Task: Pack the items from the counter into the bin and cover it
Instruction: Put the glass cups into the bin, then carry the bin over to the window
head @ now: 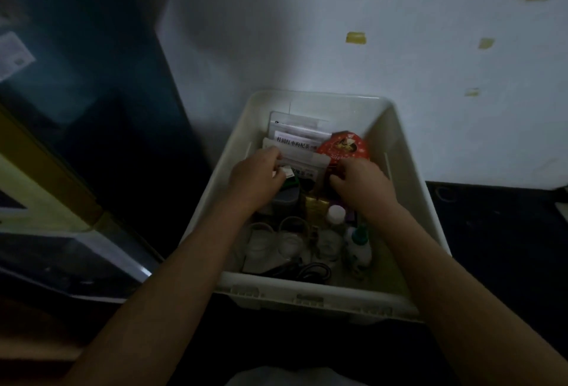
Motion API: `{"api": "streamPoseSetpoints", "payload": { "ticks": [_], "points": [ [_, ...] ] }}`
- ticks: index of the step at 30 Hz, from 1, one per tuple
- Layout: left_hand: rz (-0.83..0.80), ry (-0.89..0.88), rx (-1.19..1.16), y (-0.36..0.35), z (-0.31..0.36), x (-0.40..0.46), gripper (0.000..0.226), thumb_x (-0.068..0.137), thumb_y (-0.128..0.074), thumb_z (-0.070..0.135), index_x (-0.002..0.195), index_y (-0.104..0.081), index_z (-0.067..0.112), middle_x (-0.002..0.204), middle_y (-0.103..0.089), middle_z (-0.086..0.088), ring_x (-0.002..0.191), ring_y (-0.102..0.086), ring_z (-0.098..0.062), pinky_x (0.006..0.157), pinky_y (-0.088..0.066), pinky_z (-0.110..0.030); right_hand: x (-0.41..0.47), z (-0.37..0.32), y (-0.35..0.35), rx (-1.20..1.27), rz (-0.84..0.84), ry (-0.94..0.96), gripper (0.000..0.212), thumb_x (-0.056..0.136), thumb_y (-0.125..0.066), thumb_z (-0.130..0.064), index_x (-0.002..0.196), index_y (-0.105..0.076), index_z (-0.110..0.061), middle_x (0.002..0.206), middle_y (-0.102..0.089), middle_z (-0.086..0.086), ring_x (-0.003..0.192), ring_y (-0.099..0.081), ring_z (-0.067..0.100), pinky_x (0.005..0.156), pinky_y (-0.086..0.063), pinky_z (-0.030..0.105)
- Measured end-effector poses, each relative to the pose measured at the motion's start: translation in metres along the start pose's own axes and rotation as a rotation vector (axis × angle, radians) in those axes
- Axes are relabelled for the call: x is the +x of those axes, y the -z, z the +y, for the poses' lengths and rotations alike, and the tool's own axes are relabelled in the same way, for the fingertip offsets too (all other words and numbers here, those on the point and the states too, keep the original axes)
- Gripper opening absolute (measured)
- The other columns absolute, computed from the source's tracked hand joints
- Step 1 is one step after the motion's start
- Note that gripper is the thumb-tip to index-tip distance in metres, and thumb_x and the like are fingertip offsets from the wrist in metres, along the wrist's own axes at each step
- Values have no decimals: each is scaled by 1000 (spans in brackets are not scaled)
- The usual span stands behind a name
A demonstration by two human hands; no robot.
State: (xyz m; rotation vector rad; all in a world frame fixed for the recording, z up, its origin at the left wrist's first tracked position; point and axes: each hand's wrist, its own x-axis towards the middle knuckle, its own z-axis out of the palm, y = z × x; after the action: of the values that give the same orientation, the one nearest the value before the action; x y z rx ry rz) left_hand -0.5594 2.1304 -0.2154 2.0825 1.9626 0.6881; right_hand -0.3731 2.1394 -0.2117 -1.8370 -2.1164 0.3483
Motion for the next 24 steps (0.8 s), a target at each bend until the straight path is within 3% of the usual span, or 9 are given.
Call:
{"api": "streamPoseSetpoints", "payload": {
  "ticks": [6, 9, 14, 18, 21, 24],
  "points": [
    [43, -30, 23, -3, -5, 1, 18, 87, -53, 17, 103, -57, 11, 98, -62, -9, 85, -58, -27, 72, -48, -36, -9, 7, 1, -12, 133, -60, 16, 89, -51, -26, 92, -57, -12, 97, -57, 8, 88, -55, 25, 80, -51, 45],
    [173, -28, 73, 0, -4, 5, 20, 86, -52, 15, 103, -59, 9, 102, -62, -15, 91, -58, -34, 78, -47, -40, -7, 20, 8, -31, 237, -107, 23, 91, -49, -29, 98, -59, -9, 103, -57, 12, 97, -53, 29, 85, -48, 44],
    [318, 225, 157, 15, -14, 9, 39, 85, -53, 19, 122, -51, 8, 123, -50, -20, 114, -48, -36, 93, -37, -41, -4, 33, 20, -5, 391, -237, 33, 88, -49, -23, 111, -58, -2, 114, -55, 22, 107, -48, 38, 87, -41, 42],
    [164, 365, 171, 13, -18, 8, 57, 85, -56, 33, 131, -36, 8, 131, -38, -25, 117, -44, -41, 89, -43, -46, -4, 34, 20, -1, 398, -340, 38, 88, -49, -22, 120, -49, -3, 121, -49, 21, 111, -47, 39, 88, -41, 45],
    [26, 370, 241, 12, -17, 10, 75, 87, -53, 46, 143, -18, 10, 138, -35, -26, 118, -46, -42, 90, -43, -46, -2, 34, 18, -11, 343, -369, 37, 87, -49, -21, 119, -45, -3, 119, -49, 20, 106, -51, 39, 82, -44, 45],
    [-42, 367, 347, 12, -15, 8, 82, 88, -53, 45, 147, -9, 10, 141, -34, -26, 120, -46, -41, 92, -42, -44, -1, 34, 18, -25, 306, -379, 36, 87, -49, -21, 117, -43, -4, 115, -51, 20, 104, -52, 38, 80, -45, 44]
  ]
}}
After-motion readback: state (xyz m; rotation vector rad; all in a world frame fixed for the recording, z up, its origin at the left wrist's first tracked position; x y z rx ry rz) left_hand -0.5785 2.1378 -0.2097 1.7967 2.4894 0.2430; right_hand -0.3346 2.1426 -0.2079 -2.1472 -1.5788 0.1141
